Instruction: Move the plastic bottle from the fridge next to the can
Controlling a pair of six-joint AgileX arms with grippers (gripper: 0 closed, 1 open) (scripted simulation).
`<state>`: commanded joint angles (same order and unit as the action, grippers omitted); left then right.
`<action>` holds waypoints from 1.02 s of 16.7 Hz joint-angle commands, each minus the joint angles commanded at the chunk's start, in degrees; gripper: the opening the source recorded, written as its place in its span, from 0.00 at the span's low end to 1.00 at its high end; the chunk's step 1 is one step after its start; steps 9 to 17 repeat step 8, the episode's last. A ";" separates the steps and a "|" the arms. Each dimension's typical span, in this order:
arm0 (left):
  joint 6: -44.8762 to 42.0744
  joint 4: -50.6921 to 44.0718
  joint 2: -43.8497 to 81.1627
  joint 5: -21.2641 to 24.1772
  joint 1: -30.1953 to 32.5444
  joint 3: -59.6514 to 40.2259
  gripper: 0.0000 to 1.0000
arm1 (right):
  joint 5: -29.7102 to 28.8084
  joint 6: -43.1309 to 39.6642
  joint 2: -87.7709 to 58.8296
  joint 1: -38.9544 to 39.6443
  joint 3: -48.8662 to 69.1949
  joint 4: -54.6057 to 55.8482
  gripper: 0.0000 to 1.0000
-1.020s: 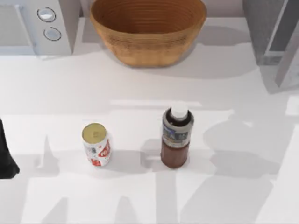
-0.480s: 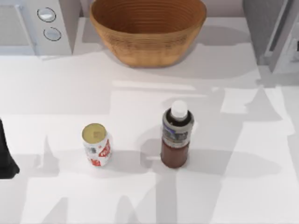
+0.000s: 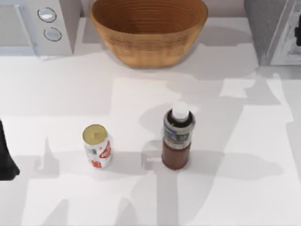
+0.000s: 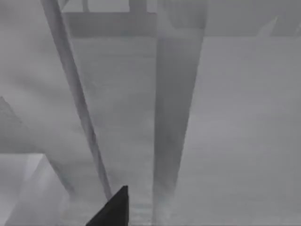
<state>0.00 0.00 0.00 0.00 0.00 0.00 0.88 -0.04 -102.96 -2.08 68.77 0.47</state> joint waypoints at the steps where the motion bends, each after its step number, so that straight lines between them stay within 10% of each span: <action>1: 0.00 0.00 0.00 0.00 0.00 0.00 1.00 | -0.06 -0.04 -2.20 0.02 2.85 -0.59 1.00; 17: 0.00 0.00 0.00 0.00 0.00 0.00 1.00 | -0.48 -0.20 -10.82 0.00 14.04 -3.05 1.00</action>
